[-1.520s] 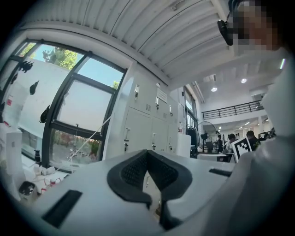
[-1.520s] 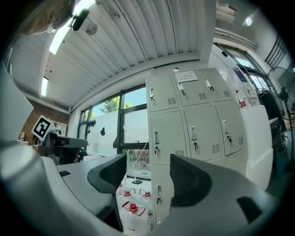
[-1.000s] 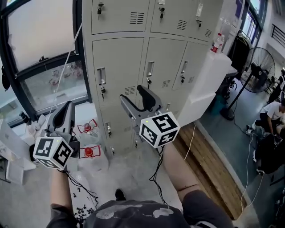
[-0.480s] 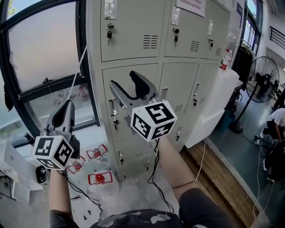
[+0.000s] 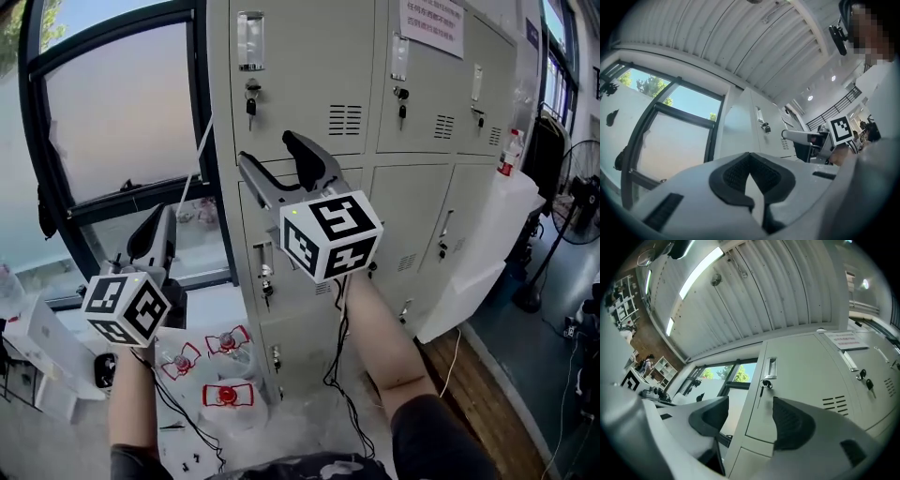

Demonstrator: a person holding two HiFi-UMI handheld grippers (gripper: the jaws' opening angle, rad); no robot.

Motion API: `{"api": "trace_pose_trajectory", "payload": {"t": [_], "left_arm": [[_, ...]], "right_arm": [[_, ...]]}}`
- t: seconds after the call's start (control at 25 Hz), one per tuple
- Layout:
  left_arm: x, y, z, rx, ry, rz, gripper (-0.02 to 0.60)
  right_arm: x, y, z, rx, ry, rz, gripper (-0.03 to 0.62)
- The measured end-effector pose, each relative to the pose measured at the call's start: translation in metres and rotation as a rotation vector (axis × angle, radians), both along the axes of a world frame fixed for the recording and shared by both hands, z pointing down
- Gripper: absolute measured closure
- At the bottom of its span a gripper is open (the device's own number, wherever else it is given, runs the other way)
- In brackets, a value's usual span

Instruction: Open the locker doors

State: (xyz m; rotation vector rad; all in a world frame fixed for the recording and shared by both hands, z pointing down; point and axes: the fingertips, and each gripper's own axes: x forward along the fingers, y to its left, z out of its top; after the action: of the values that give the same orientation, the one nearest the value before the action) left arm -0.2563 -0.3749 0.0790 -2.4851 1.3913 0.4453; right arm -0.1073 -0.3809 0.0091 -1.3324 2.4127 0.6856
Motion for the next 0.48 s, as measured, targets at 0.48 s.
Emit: {"api": "trace_pose_trajectory", "payload": {"t": [0.48], "left_arm": [[0.001,-0.019,-0.055,0.026,0.013,-0.070,0.574]], "right_arm": [[-0.018,-0.020,-0.092,0.084,0.035,-0.049,0.303]]}}
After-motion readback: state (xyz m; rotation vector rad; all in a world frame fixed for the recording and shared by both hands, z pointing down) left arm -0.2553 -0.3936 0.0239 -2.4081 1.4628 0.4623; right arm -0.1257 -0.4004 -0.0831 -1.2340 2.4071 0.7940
